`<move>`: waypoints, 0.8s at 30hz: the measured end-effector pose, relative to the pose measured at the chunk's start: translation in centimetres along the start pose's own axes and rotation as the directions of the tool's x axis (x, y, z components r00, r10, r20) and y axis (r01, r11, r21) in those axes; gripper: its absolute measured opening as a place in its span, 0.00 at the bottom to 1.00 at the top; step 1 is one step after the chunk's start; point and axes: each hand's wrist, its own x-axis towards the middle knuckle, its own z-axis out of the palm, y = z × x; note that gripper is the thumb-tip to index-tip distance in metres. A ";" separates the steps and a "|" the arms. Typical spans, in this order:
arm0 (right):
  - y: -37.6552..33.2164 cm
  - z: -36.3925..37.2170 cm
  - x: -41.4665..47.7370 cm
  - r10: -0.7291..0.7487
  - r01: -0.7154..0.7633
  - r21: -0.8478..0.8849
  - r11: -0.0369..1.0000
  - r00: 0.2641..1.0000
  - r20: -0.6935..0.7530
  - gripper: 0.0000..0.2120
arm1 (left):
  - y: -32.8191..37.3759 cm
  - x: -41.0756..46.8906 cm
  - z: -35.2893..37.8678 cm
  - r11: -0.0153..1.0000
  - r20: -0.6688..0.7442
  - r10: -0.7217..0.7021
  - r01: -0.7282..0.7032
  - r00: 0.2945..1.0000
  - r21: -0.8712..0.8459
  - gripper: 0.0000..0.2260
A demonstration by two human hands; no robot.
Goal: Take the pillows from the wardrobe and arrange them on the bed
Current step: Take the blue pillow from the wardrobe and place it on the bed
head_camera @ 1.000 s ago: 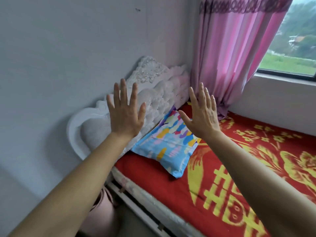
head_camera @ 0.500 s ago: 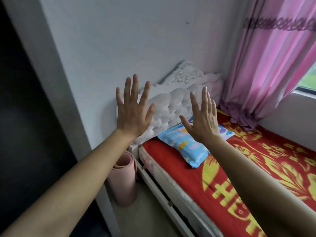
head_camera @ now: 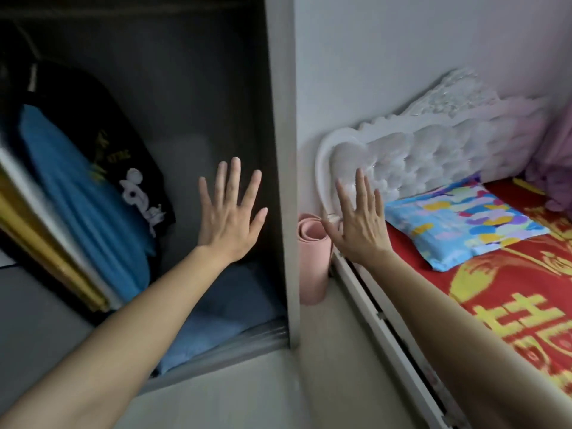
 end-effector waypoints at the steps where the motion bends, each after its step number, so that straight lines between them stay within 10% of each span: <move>1: -1.6 0.0 0.0 -0.020 0.020 -0.004 1.000 1.000 0.000 0.41 | -1.6 -1.0 -0.3 1.000 0.022 -0.020 0.019 1.000 0.020 0.31; 24: -27.8 12.7 0.2 -0.060 0.064 -0.021 0.998 0.984 0.169 0.40 | -27.6 -13.4 7.4 0.993 0.222 -0.078 0.095 0.972 -0.065 0.34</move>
